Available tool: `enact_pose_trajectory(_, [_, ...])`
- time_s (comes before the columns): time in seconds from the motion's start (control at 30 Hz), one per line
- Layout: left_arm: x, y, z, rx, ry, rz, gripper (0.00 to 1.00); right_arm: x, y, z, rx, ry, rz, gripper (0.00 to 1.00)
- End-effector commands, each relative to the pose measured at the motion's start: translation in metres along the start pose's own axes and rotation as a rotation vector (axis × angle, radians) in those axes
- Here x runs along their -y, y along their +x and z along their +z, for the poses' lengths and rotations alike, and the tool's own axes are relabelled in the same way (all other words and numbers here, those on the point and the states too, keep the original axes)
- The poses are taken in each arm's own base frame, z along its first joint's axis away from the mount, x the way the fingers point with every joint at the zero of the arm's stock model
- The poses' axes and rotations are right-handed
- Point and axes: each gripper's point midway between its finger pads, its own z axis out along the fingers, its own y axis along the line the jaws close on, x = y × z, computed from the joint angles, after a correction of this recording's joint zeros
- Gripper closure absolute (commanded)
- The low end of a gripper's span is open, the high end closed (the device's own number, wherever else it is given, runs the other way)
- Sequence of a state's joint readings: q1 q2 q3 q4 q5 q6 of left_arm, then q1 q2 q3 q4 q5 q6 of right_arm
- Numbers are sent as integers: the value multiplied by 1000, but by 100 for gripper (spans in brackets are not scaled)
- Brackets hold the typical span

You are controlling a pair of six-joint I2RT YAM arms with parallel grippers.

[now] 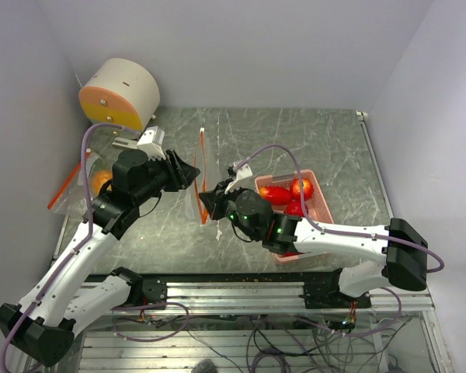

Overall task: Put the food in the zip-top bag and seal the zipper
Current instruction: Open the zipper of the food storage bag at the center of the board.

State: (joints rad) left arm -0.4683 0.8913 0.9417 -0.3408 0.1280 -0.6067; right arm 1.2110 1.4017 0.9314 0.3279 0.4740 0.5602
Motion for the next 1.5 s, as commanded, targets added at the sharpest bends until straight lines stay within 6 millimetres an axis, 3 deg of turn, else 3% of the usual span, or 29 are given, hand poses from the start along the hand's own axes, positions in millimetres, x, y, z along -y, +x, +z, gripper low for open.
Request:
enact_pose_trajectory(0.0, [13, -16, -2, 39, 46, 16, 50, -8, -13, 3, 24, -14, -2, 100])
enact_pose_trajectory(0.37, [5, -13, 7, 15, 7, 27, 61, -11, -12, 3, 19, -19, -11, 100])
enact_pose_trajectory(0.57, [-1, -11, 7, 5, -22, 47, 93, -9, -12, 2, 23, -11, -10, 100])
enact_pose_trajectory(0.73, [-19, -7, 3, -5, -108, 84, 93, 1, -14, -1, 38, 28, -6, 100])
enact_pose_trajectory(1.0, [-81, -9, -30, -2, -453, 168, 93, 45, -21, -16, 78, 235, -34, 100])
enact_pose_trajectory(1.27, [-109, -19, -67, 8, -669, 211, 93, 102, -10, -32, 107, 470, -11, 100])
enact_pose_trajectory(1.4, [-116, -35, -91, 30, -771, 252, 93, 123, 13, -22, 47, 445, 81, 100])
enact_pose_trajectory(1.47, [-115, -38, -93, 30, -775, 259, 93, 116, 33, -12, -4, 361, 135, 100])
